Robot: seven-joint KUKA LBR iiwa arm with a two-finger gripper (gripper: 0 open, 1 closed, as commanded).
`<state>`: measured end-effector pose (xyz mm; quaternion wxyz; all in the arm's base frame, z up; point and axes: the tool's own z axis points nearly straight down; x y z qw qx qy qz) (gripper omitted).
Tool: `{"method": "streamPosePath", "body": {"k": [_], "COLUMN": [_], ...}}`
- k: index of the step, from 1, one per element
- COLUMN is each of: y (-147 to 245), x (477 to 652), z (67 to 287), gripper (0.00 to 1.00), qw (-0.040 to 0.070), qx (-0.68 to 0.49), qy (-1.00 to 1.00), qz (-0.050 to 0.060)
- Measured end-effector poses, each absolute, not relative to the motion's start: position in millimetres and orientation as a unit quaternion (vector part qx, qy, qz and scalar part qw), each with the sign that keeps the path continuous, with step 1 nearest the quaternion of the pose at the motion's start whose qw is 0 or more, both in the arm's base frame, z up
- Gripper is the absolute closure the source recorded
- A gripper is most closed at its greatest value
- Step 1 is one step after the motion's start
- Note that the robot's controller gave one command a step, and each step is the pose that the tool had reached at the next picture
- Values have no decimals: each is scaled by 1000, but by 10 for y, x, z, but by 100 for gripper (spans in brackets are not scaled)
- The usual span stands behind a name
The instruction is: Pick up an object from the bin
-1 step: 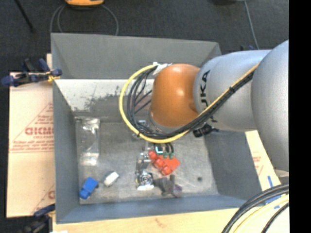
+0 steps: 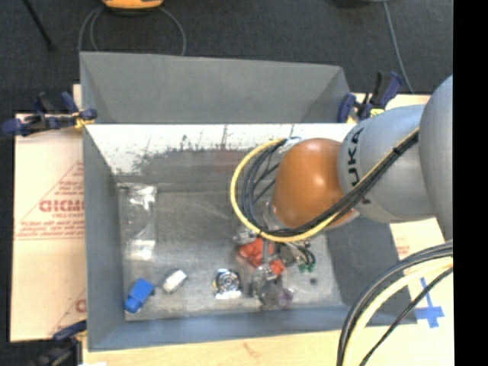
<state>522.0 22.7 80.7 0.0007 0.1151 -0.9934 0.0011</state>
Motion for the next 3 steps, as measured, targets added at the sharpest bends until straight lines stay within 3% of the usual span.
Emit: {"method": "streamPosePath", "body": {"k": [1, 2, 3], "y": [-331, -1077, -1339], "x": [5377, 5218, 5492], "z": [741, 737, 737], "gripper": [0, 0, 0], "qw": [-7, -7, -5], "qx": [171, 218, 292], "qy": [-985, -976, -956], "qz": [-1, 0, -7]}}
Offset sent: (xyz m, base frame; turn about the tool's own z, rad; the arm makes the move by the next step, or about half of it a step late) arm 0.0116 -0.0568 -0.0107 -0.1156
